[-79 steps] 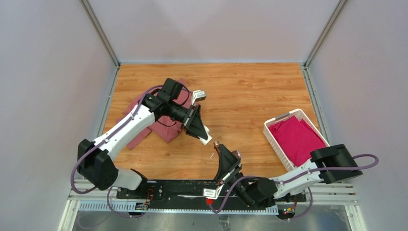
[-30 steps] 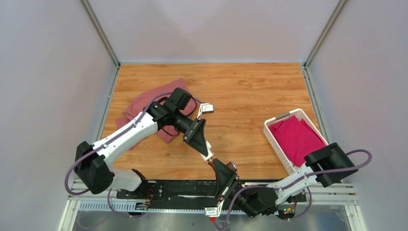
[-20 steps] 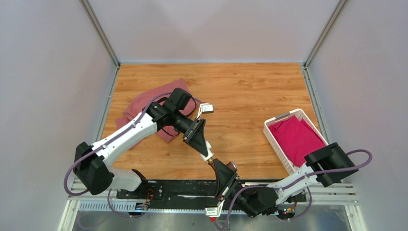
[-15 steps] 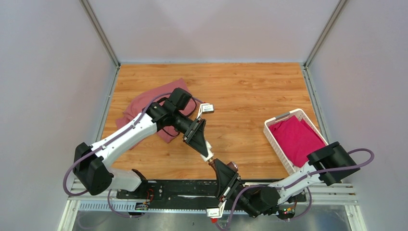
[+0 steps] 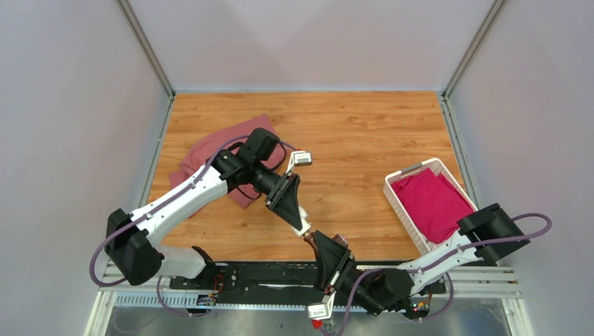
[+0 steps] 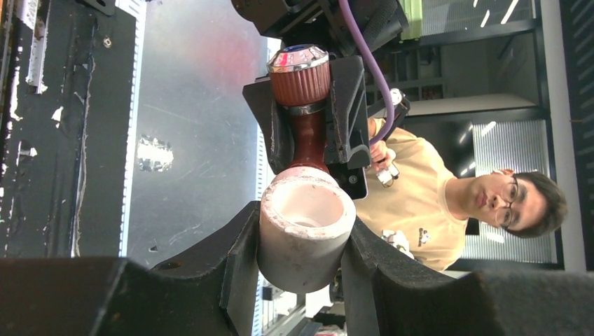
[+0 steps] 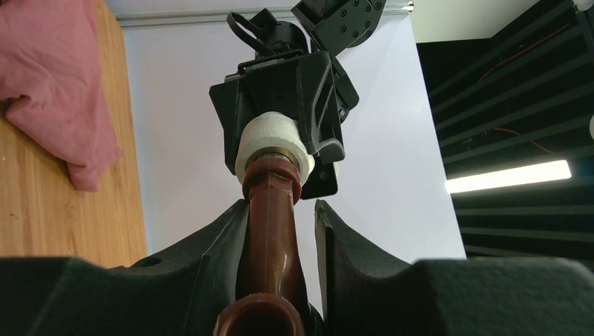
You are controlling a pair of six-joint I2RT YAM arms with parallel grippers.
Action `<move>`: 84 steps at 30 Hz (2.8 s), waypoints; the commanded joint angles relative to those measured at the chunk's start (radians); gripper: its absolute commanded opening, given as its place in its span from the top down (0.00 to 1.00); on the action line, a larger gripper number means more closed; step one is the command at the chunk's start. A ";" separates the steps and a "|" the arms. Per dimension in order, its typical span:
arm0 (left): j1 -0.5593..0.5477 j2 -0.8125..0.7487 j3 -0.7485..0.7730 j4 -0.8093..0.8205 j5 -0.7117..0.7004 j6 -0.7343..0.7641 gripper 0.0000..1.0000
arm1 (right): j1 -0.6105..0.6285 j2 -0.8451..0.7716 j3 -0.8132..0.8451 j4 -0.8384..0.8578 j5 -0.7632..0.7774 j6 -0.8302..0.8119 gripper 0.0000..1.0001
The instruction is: Install the water faucets
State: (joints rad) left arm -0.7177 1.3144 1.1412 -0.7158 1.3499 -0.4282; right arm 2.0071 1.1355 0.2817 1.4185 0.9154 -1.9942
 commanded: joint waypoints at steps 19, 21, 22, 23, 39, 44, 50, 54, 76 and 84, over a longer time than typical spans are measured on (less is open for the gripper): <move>-0.049 0.016 0.063 -0.057 0.046 0.047 1.00 | -0.014 -0.227 0.129 -0.294 0.078 0.571 1.00; -0.049 0.020 0.066 -0.059 0.043 0.053 1.00 | -0.015 -0.230 0.136 -0.290 0.088 0.609 1.00; -0.049 0.023 0.068 -0.059 0.043 0.057 1.00 | -0.017 -0.230 0.138 -0.287 0.093 0.636 1.00; -0.049 0.024 0.071 -0.060 0.043 0.060 1.00 | -0.021 -0.229 0.139 -0.283 0.098 0.660 1.00; -0.049 0.026 0.102 -0.059 0.008 0.084 1.00 | -0.055 -0.304 0.168 -0.293 0.138 1.148 1.00; -0.049 0.029 0.115 -0.060 -0.011 0.100 1.00 | -0.068 -0.371 0.174 -0.346 0.142 1.266 1.00; -0.049 0.031 0.150 -0.059 -0.076 0.132 1.00 | -0.113 -0.475 0.200 -0.558 0.138 1.500 1.00; -0.049 0.038 0.183 -0.059 -0.126 0.158 1.00 | -0.159 -0.529 0.231 -0.714 0.128 1.671 1.00; -0.048 -0.100 -0.007 0.488 -0.376 -0.118 1.00 | -0.378 -0.623 0.378 -1.287 -0.017 2.370 1.00; -0.048 -0.144 -0.044 0.491 -0.460 0.006 1.00 | -0.531 -0.668 0.356 -1.332 -0.179 2.573 1.00</move>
State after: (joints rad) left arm -0.7464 1.2022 1.1351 -0.2234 1.0237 -0.5476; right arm 1.5749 0.4953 0.6197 0.0872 0.7147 0.4065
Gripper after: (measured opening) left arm 0.468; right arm 0.422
